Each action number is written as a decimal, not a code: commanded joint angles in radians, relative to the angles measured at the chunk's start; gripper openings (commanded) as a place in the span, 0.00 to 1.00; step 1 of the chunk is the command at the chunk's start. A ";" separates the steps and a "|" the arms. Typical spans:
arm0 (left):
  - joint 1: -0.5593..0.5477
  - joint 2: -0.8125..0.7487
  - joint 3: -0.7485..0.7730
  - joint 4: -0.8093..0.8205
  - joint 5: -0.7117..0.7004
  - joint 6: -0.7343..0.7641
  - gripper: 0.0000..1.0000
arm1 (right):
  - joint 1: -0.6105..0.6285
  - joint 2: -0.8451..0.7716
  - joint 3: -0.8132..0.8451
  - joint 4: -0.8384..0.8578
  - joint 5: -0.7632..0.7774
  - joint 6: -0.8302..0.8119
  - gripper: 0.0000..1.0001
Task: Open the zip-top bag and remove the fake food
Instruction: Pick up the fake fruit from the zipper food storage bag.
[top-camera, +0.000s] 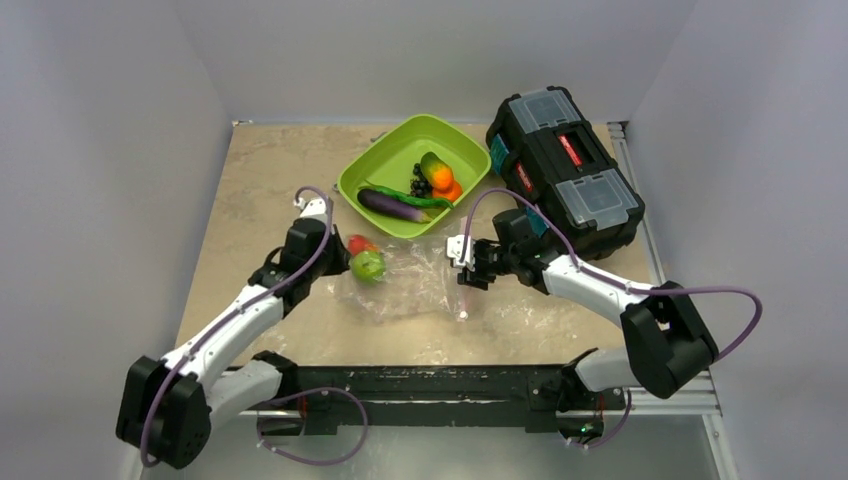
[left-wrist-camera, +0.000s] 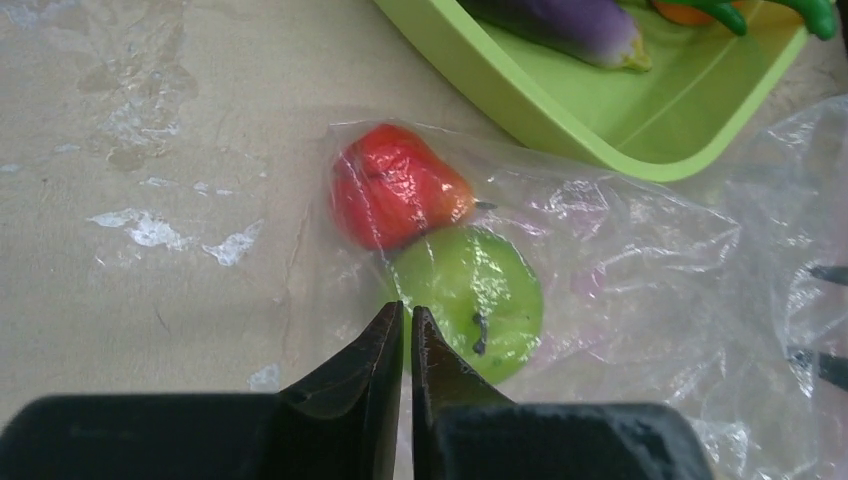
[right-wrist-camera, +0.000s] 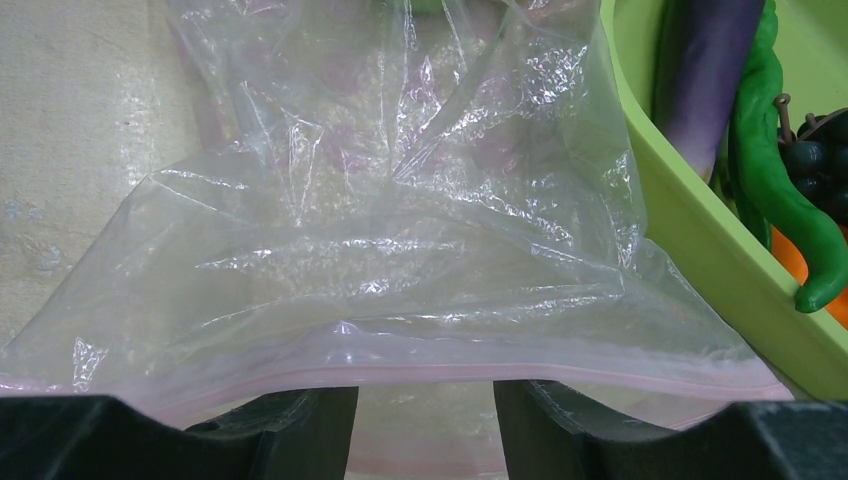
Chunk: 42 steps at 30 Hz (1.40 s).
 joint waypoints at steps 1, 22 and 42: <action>0.024 0.145 0.084 0.035 -0.012 0.036 0.03 | 0.008 0.004 0.023 0.035 0.017 0.010 0.50; -0.173 0.528 0.151 0.234 0.371 -0.022 0.00 | 0.062 0.037 0.027 0.008 0.077 -0.029 0.61; -0.177 0.263 0.145 0.016 0.249 -0.008 0.17 | 0.019 -0.052 0.021 -0.071 -0.047 -0.093 0.65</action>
